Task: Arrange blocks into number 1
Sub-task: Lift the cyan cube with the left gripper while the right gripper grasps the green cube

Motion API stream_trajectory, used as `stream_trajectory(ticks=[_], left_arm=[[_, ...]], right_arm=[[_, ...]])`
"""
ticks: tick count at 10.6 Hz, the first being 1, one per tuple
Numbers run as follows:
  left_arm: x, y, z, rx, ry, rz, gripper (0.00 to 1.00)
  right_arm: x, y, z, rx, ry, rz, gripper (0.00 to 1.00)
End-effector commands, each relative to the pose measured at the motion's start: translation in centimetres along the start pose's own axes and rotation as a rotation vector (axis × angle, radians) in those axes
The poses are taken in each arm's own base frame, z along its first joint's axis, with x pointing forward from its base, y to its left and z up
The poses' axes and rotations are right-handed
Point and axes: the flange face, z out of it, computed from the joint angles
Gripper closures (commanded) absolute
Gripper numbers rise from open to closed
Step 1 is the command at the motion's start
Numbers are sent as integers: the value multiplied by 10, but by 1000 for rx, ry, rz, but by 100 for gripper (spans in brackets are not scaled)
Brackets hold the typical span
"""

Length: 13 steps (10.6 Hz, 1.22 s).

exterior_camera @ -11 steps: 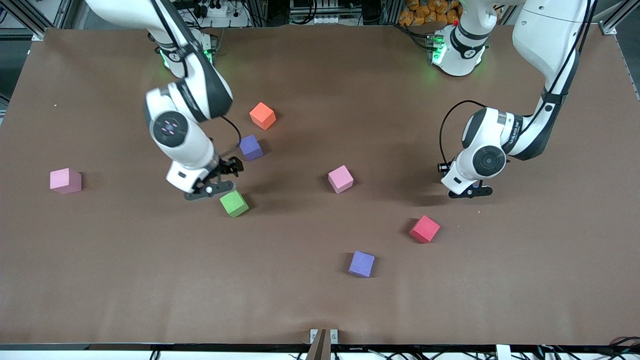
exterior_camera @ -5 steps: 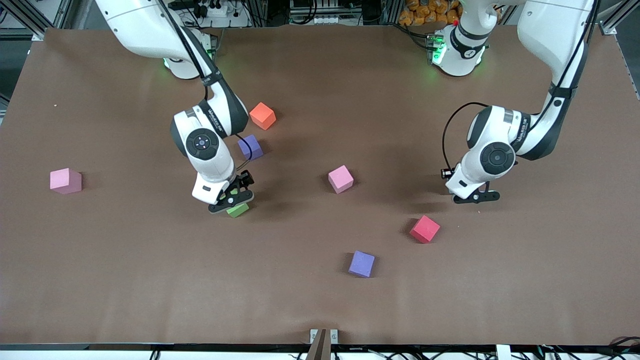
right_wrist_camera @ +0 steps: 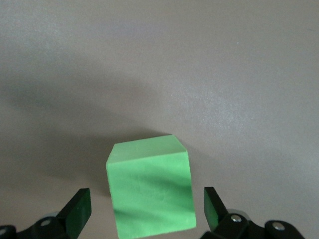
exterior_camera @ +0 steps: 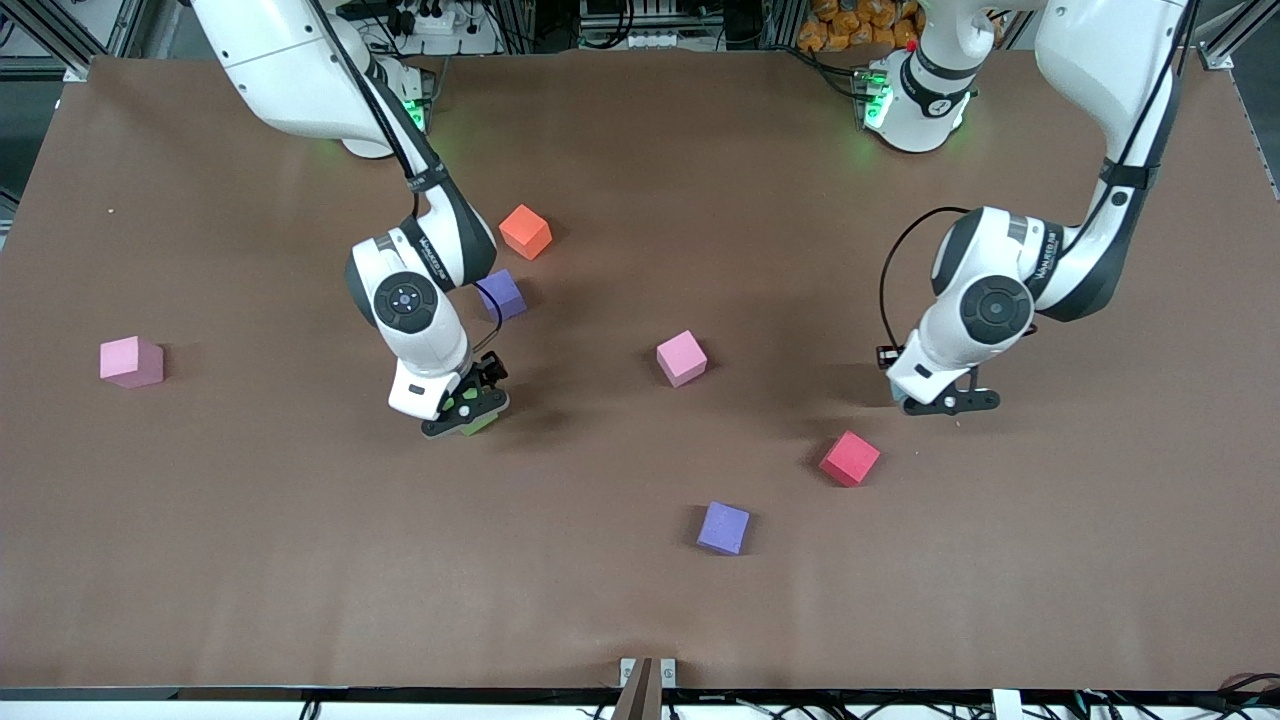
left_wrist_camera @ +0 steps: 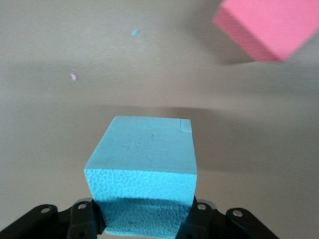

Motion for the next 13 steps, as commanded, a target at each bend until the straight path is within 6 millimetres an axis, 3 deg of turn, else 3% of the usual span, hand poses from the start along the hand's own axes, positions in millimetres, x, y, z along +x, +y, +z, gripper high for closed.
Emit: stream_trajectory(ticks=[1, 2, 3, 4, 6, 8, 10, 13], left_arm=[[-7, 24, -6, 2, 5, 24, 100], [-6, 25, -8, 1, 10, 24, 100], [-5, 23, -10, 0, 12, 21, 100], [-1, 17, -12, -4, 16, 12, 100], [-1, 25, -5, -5, 7, 18, 100], [6, 23, -11, -12, 19, 11, 100], [8, 23, -14, -21, 23, 2, 100], [10, 23, -13, -35, 16, -9, 100]], right_arm=[[9, 18, 15, -6, 29, -27, 3], [8, 22, 22, -4, 32, -24, 20], [8, 20, 22, -3, 30, -26, 53], [8, 19, 20, 2, 26, -15, 96], [4, 2, -9, 52, -40, 66, 100], [2, -27, -45, 122, -78, 165, 100], [-7, -84, -74, 134, -135, 309, 100], [-30, -195, -85, 144, -197, 487, 100]])
